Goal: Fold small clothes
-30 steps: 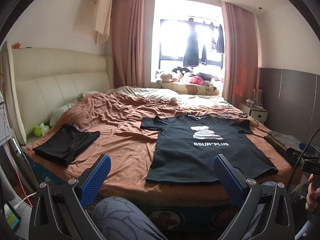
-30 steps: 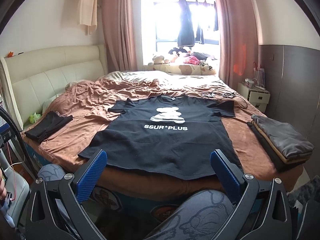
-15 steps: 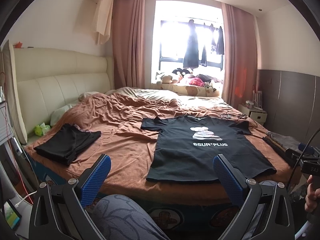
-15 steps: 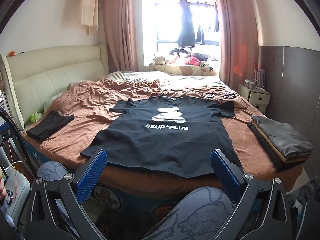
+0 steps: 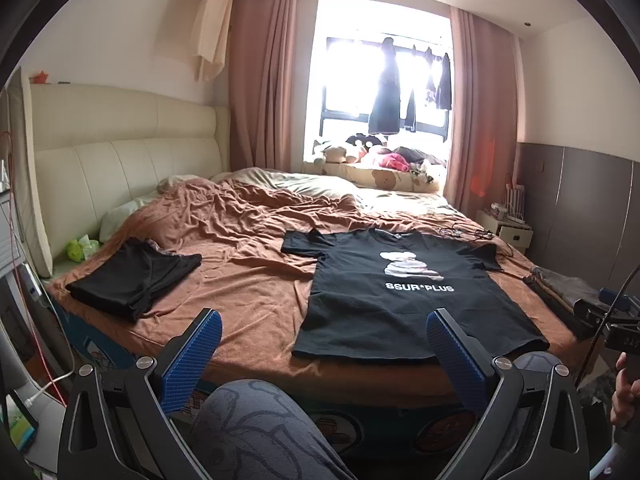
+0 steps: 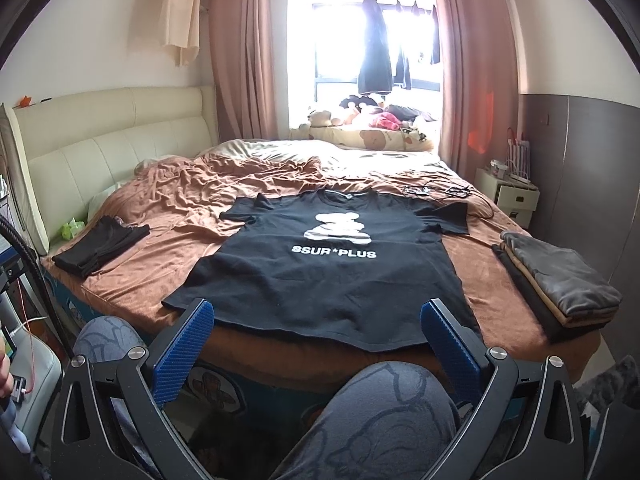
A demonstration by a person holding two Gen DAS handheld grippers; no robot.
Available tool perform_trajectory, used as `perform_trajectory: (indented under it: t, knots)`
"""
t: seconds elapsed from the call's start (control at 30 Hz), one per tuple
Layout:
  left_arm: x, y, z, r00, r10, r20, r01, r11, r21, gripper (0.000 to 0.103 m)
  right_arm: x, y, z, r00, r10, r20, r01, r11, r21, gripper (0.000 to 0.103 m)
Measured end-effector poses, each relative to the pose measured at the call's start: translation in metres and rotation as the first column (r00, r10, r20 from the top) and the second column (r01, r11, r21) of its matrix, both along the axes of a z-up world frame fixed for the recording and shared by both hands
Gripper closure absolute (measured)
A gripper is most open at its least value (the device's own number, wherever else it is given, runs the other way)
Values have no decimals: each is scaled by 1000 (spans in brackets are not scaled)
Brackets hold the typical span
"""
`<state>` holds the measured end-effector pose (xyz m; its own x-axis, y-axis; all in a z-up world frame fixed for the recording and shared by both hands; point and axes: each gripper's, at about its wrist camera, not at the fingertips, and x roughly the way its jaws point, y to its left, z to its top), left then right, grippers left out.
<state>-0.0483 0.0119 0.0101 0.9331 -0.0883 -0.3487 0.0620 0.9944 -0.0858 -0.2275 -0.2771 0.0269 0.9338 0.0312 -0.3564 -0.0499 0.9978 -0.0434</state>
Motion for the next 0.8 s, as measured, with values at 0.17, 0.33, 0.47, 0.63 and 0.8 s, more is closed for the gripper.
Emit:
perform_trajectory:
  t: [0.17, 0.33, 0.47, 0.63, 0.8]
  knots:
    - [6, -2, 1, 1000, 2, -4, -2, 1000, 1, 0, 8, -3, 2, 1000, 4, 0, -4, 1000, 1, 0]
    - [25, -5, 6, 1000, 5, -24, -5, 1000, 14, 0, 28, -9, -1, 1000, 5, -9, -5, 999, 32, 0]
    - [41, -5, 12, 999, -2, -37, 3, 1000, 21, 0, 45, -15, 1, 1000, 5, -17, -4, 998, 57, 0]
    - [65, 0, 16, 998, -17, -57, 18, 1000, 21, 0, 68, -15, 2, 1000, 1, -24, 0, 998, 66, 0]
    - [99, 10, 17, 996, -24, -81, 25, 1000, 9, 0, 95, -14, 3, 999, -9, -49, 12, 997, 73, 0]
